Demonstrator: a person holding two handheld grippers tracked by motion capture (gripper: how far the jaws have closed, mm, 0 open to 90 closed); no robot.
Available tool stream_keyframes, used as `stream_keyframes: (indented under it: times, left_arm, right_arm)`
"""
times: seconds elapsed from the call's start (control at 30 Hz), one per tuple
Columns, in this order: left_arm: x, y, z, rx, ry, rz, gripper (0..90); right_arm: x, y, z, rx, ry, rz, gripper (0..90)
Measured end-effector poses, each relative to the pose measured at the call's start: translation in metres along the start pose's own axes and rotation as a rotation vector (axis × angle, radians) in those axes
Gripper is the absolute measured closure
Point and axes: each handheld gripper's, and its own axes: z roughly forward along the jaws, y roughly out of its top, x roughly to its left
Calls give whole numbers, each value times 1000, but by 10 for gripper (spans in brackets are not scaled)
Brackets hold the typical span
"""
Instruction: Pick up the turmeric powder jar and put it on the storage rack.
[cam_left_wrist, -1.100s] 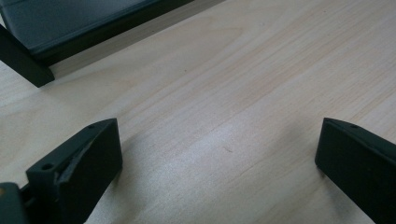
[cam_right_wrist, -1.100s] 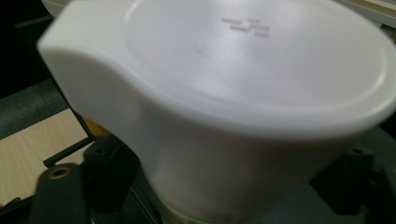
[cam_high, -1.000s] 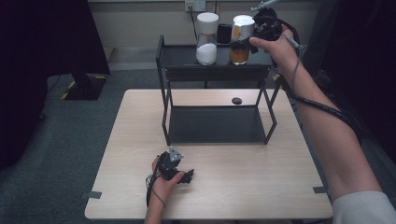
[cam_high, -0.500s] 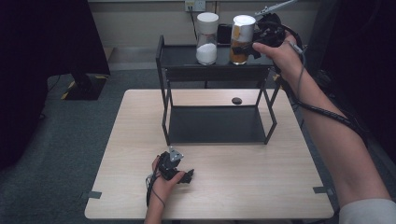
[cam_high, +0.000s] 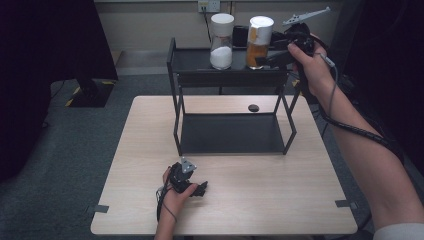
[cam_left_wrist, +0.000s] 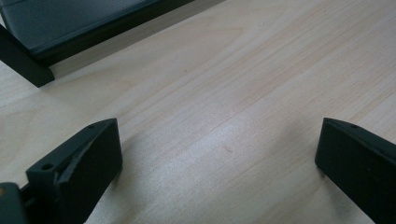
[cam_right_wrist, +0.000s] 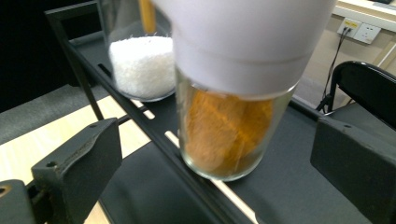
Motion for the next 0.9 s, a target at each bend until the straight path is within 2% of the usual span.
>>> stream_keyframes:
  times: [0.67, 0.77, 0.9]
  left_arm:
    - [0, 0, 0, -2, 1, 0, 0]
    - [0, 0, 0, -3, 1, 0, 0]
    - [0, -1, 0, -3, 0, -3, 0]
  right_arm:
    - [3, -44, -4, -10, 79, -4, 15]
    - [7, -52, -5, -28, 69, -18, 14]
    - [6, -57, -7, -29, 97, -13, 16]
